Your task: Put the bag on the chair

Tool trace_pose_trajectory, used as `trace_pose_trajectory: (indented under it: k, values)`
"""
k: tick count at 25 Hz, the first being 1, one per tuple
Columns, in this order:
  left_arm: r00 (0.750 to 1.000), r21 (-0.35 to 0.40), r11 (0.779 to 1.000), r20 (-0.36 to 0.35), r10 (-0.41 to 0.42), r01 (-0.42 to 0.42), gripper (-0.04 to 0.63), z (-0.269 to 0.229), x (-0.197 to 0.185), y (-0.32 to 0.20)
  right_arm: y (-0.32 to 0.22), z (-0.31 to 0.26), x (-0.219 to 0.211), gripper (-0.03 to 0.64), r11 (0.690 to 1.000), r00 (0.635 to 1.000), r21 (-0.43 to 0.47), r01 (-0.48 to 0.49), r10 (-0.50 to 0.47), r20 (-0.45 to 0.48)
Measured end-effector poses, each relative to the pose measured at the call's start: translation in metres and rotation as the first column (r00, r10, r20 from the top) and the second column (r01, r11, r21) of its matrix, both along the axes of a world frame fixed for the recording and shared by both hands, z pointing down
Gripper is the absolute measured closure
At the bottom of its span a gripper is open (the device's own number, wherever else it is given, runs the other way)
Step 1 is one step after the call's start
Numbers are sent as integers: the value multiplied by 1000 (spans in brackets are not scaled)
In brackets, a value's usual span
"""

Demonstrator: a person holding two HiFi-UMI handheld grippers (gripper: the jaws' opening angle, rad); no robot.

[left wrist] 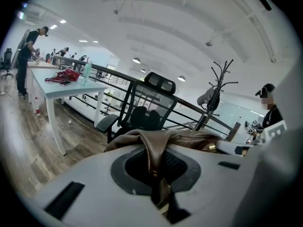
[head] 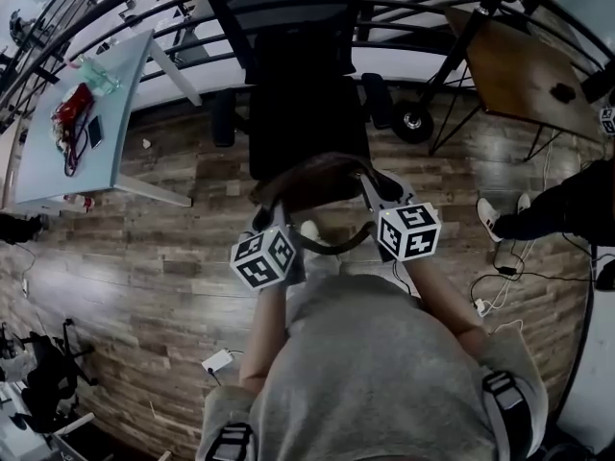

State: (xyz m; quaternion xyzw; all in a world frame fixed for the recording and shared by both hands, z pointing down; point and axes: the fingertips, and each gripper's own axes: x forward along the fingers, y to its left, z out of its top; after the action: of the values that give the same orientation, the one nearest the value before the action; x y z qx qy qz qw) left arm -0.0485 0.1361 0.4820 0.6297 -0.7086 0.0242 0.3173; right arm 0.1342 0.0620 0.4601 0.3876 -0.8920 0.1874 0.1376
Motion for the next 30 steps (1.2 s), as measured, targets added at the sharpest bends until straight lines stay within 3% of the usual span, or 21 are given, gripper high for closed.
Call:
trace_pose_trajectory:
  k: [14, 30]
  values:
    - [1000, -5, 999, -4, 31, -31, 572, -7, -57, -98, -91, -9, -56, 568, 999, 999, -15, -47, 48, 20]
    - [988, -21, 988, 3, 155, -155, 572, 7, -95, -177, -158, 2, -90, 568, 989, 989, -22, -148, 148, 10]
